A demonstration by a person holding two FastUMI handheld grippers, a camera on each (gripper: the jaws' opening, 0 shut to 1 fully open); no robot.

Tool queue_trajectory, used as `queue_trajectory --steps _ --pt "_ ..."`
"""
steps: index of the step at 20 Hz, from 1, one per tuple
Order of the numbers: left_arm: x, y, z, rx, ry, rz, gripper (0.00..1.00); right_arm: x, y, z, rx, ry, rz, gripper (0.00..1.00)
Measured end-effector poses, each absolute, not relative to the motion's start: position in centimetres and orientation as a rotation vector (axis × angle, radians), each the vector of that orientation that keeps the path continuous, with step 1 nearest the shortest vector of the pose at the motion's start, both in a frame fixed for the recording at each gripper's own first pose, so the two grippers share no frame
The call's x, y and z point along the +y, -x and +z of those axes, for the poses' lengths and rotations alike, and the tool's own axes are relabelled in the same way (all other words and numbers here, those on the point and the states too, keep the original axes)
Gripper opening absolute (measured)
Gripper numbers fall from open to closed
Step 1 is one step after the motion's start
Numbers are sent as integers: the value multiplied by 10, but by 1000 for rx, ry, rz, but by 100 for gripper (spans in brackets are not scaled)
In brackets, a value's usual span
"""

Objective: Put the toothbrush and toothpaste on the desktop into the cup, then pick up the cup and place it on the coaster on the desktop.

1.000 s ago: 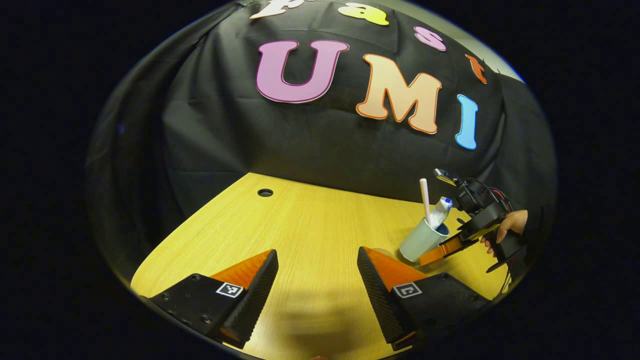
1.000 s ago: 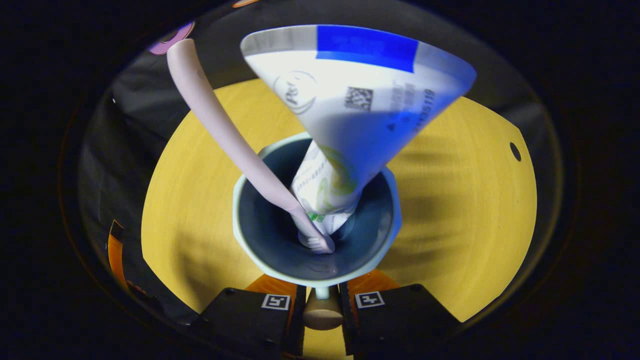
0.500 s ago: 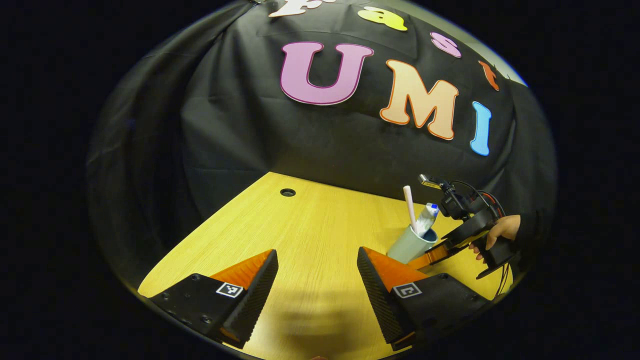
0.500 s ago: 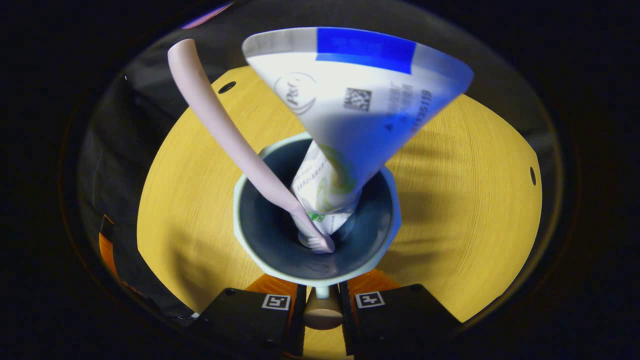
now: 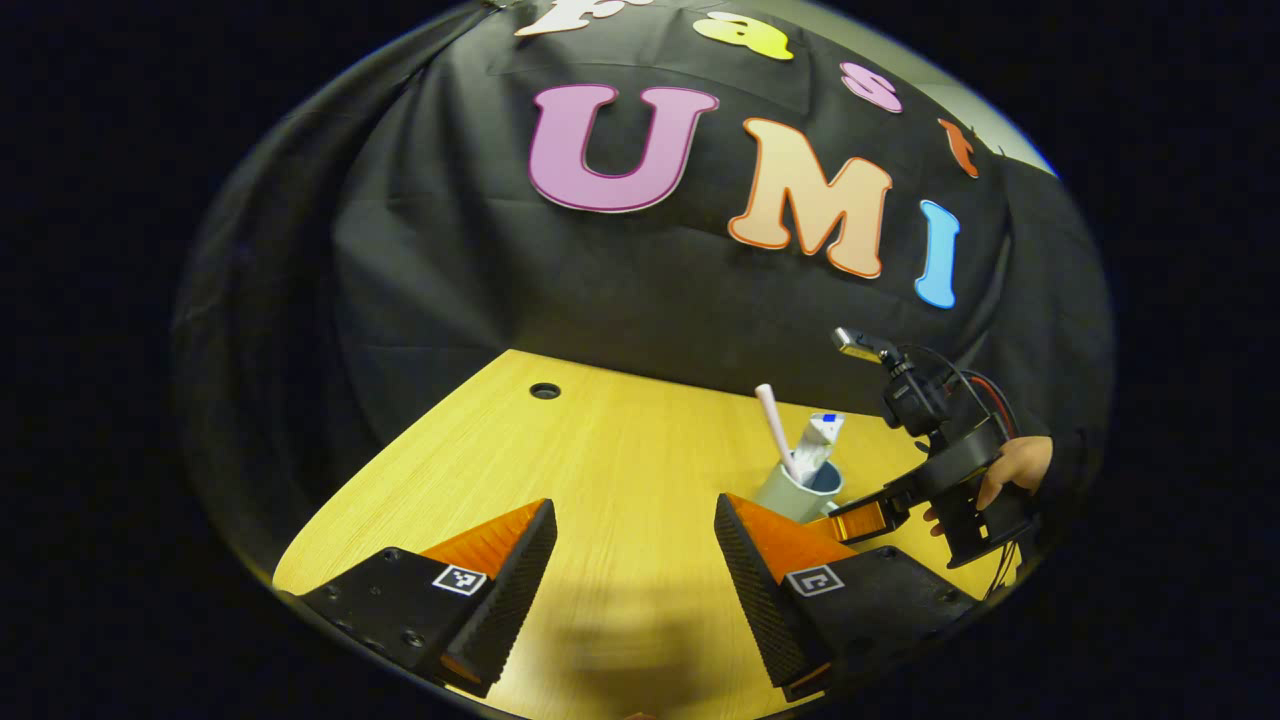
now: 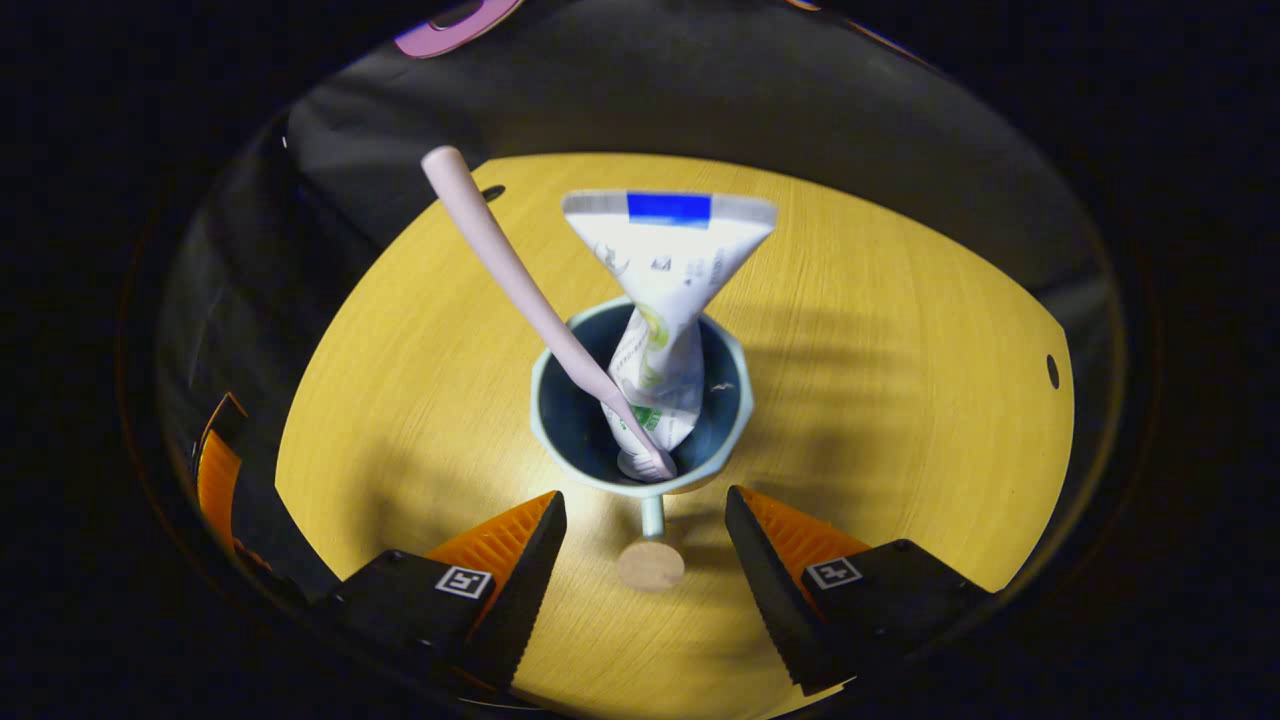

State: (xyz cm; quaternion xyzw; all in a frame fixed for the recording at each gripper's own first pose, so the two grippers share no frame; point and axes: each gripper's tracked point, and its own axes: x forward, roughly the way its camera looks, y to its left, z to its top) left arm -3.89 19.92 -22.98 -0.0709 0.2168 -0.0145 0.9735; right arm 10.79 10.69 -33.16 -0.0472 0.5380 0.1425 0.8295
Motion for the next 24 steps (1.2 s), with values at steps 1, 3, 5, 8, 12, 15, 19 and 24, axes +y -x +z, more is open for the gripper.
queue_trajectory --steps 1,3,5,8,12,15,19,24 --pt "190 36 -227 434 136 -43 92 101 -110 -315 1067 99 308 94" --pt "167 29 -215 410 129 -68 92 83 -111 -277 916 97 303 99" --pt "141 24 -206 395 129 -87 92 65 -104 -241 785 74 288 99" --pt "95 17 -181 350 133 -130 92 22 -92 -182 586 39 232 99" --pt "43 16 -141 267 112 -191 92 -27 -67 -111 366 -73 164 99" --pt "21 20 -120 214 102 -200 92 -63 -48 -69 211 -101 92 99" --pt "7 33 -102 165 103 -196 92 -94 -30 -35 86 -119 33 99" --pt "10 37 -88 130 110 -177 92 -101 -25 -33 87 -136 44 99"
